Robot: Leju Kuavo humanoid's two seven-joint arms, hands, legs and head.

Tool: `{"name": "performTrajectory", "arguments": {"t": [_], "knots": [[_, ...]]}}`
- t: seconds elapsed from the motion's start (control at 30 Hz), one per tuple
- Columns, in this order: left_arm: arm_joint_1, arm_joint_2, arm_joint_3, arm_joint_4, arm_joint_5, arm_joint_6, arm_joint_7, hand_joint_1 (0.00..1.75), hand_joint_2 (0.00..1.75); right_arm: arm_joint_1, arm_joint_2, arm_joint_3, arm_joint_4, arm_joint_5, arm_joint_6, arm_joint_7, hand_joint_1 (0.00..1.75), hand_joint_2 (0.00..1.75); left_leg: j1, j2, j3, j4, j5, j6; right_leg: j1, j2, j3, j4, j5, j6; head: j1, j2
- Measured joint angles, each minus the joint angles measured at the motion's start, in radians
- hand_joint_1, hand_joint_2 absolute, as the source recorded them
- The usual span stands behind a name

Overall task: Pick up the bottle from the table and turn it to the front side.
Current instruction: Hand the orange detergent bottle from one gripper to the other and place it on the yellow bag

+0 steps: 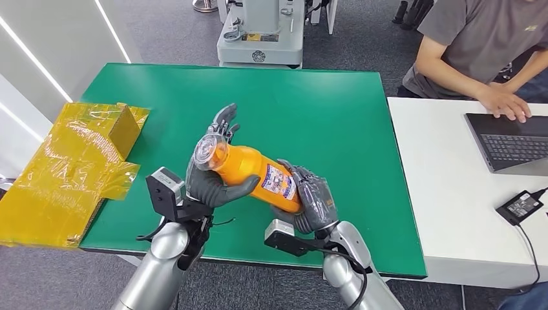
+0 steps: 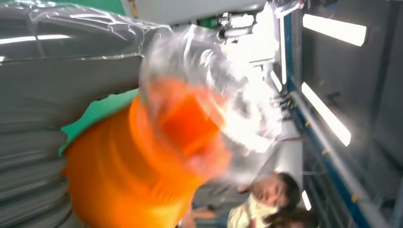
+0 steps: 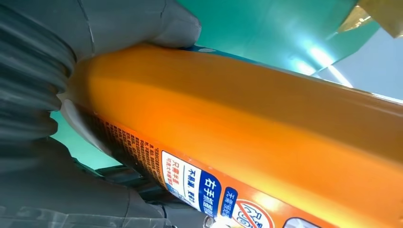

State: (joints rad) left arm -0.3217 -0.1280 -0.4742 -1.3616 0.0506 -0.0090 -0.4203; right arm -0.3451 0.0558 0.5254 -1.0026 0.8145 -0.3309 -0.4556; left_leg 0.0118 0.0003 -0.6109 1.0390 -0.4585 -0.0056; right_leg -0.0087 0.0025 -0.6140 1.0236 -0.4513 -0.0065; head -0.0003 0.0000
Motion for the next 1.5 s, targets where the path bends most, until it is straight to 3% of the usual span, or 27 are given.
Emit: {"name": "performTrajectory", "arguments": {"t": [0.07,0.1,0.2,0.23,0.5,0.77,1.43,1.47,1.5], "knots": [[0.000,0.000,-0.002,0.001,-0.001,-0.001,0.000,0.00,1.75,-0.009,0.004,0.003,0.006,0.001,0.009,0.002,1.75,1.75,0.000,0.000,0.000,0.000,0.000,0.000,0.000,0.000,0.000,0.000,0.000,0.000,0.000,0.000],[0.000,0.000,-0.003,0.001,-0.001,-0.002,0.000,0.24,1.75,-0.011,0.005,0.004,0.010,0.002,0.012,0.005,1.75,1.75,0.000,0.000,0.000,0.000,0.000,0.000,0.000,0.000,0.000,0.000,0.000,0.000,0.000,0.000],[0.001,0.000,-0.003,0.002,-0.002,-0.003,0.001,1.55,1.75,-0.015,0.007,0.009,0.019,0.011,0.012,0.018,1.75,1.75,0.000,0.000,0.000,0.000,0.000,0.000,0.000,0.000,0.000,0.000,0.000,0.000,0.000,0.000],[0.002,0.000,-0.003,0.002,-0.002,-0.004,0.001,1.74,1.75,-0.015,0.008,0.010,0.021,0.016,0.011,0.023,1.75,1.75,0.000,0.000,0.000,0.000,0.000,0.000,0.000,0.000,0.000,0.000,0.000,0.000,0.000,0.000],[0.006,0.000,-0.003,0.002,-0.002,-0.011,0.001,1.75,1.75,-0.018,0.013,0.012,0.030,0.037,0.017,0.046,1.75,1.75,0.000,0.000,0.000,0.000,0.000,0.000,0.000,0.000,0.000,0.000,0.000,0.000,0.000,0.000],[0.022,0.001,-0.002,0.002,-0.005,-0.009,0.001,1.75,1.75,-0.026,0.013,0.028,0.040,0.212,-0.008,0.135,1.75,1.75,0.000,0.000,0.000,0.000,0.000,0.000,0.000,0.000,0.000,0.000,0.000,0.000,0.000,0.000],[0.029,-0.003,-0.002,0.002,-0.014,-0.009,0.000,1.75,1.75,-0.025,0.015,0.030,0.064,0.215,-0.047,0.120,1.75,1.75,0.000,0.000,0.000,0.000,0.000,0.000,0.000,0.000,0.000,0.000,0.000,0.000,0.000,0.000],[0.029,-0.003,-0.002,0.002,-0.014,-0.009,0.000,1.75,1.75,-0.025,0.015,0.030,0.065,0.214,-0.047,0.120,1.47,1.75,0.000,0.000,0.000,0.000,0.000,0.000,0.000,0.000,0.000,0.000,0.000,0.000,0.000,0.000],[0.029,-0.003,-0.002,0.002,-0.014,-0.009,0.000,1.75,1.75,-0.025,0.016,0.030,0.066,0.214,-0.048,0.120,1.04,1.75,0.000,0.000,0.000,0.000,0.000,0.000,0.000,0.000,0.000,0.000,0.000,0.000,0.000,0.000]]}}
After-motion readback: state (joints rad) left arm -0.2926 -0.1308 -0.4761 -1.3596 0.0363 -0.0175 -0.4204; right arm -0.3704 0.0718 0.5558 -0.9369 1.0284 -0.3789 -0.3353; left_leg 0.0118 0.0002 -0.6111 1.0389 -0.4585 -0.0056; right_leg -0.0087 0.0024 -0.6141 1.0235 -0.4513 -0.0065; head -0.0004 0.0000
